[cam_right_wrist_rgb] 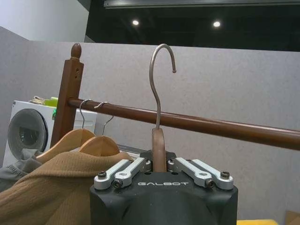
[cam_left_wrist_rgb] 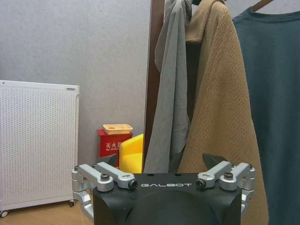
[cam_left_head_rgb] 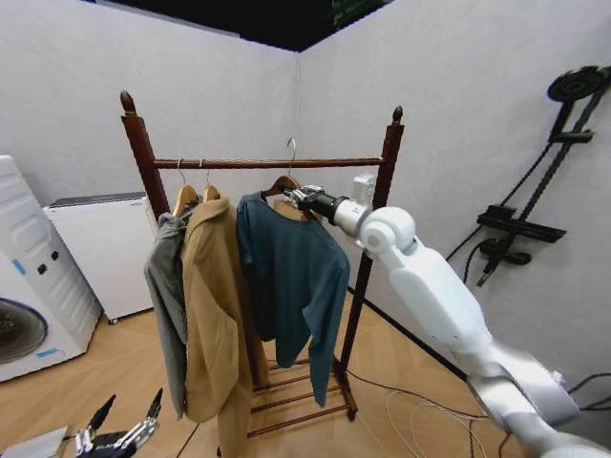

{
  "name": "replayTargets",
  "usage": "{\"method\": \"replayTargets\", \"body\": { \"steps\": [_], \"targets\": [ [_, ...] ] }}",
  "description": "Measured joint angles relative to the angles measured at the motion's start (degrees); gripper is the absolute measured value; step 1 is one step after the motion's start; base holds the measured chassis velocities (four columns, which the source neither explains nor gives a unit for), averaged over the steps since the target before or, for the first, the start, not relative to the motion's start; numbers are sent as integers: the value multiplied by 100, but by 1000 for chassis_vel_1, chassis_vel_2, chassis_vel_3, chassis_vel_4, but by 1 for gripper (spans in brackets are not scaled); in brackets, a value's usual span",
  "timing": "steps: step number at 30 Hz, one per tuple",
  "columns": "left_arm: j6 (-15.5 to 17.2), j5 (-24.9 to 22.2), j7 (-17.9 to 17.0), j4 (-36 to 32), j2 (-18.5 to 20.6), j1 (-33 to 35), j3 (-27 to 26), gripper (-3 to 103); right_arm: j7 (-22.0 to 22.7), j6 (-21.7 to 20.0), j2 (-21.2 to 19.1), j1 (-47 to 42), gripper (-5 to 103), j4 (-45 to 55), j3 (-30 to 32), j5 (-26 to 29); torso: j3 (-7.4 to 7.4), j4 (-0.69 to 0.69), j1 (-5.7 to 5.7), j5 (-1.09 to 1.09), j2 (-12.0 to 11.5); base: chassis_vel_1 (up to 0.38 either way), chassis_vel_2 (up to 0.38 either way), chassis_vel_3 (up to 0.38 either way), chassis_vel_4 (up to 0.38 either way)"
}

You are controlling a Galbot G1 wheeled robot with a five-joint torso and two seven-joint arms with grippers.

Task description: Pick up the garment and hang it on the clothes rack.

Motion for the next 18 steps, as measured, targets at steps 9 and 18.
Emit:
{"method": "replayTargets", "body": {
  "steps": [9, 18],
  "targets": [
    [0, 0, 0, 0, 0, 0, 0, 100, 271, -339, 800, 620, 9, -815, -643, -172, 0, 2, 0, -2, 0, 0, 0, 0, 0],
    [0, 0, 0, 0, 0, 0, 0, 100, 216, -130, 1046, 552, 9, -1256, -573, -512, 0, -1, 0, 1, 0, 0, 0, 0, 0]
  ]
}}
